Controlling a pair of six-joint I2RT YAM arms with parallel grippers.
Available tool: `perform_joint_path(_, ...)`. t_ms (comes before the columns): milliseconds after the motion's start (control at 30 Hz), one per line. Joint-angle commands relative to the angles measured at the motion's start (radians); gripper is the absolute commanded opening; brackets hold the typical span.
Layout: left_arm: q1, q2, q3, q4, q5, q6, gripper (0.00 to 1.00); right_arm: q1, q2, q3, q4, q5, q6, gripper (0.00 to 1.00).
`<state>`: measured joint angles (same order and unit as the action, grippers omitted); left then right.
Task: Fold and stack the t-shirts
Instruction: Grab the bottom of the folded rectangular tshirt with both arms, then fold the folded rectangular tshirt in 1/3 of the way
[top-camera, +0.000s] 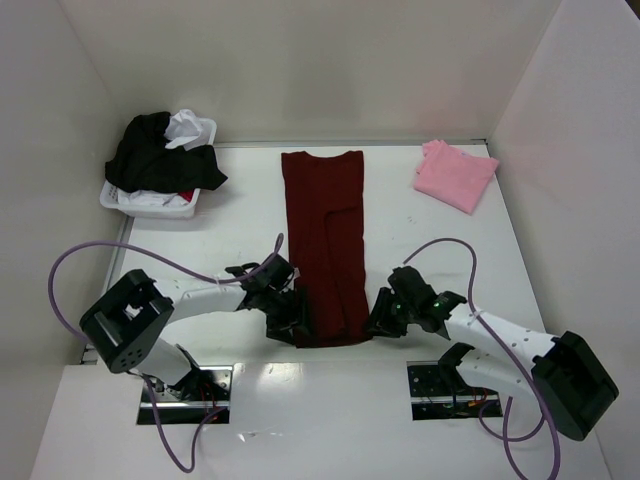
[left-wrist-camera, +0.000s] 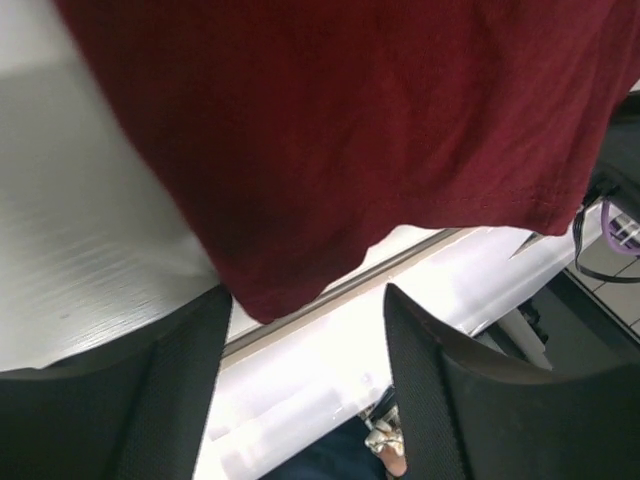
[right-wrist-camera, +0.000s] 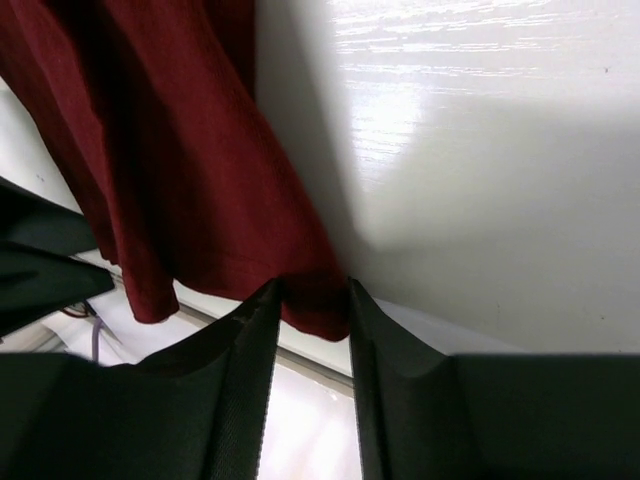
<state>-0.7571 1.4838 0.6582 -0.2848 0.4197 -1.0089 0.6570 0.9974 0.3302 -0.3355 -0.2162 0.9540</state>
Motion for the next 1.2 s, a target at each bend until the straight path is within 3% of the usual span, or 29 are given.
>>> perform_joint_path(0,-0.022,0.048,-0.014,0.009,0.004,-0.019,0.68,0.010,0.013,0.040,0.041,0.028,0.008,0.37)
perform_joint_path(100,-0.022,0.052,-0.014,0.009,-0.013,-0.019,0.61,0.010,0.030,0.040,0.057,0.018,0.008,0.35)
perform_joint_path(400,-0.022,0.024,-0.027,-0.037,-0.076,-0.077,0.29,0.010,0.100,0.062,0.104,0.000,-0.010,0.26)
perform_joint_path(600,-0.022,0.039,0.028,-0.095,-0.117,-0.062,0.00,0.010,0.104,0.092,0.084,0.006,-0.014,0.07)
perform_joint_path(800,-0.017,-0.018,0.121,-0.201,-0.172,-0.019,0.00,0.010,0.075,0.165,0.039,0.009,-0.014,0.02)
perform_joint_path(967,0.056,-0.083,0.260,-0.297,-0.226,0.078,0.00,0.010,0.075,0.290,-0.003,0.035,-0.042,0.00)
perform_joint_path(1167,0.139,-0.013,0.442,-0.333,-0.217,0.215,0.00,-0.067,0.158,0.447,-0.007,0.046,-0.121,0.00)
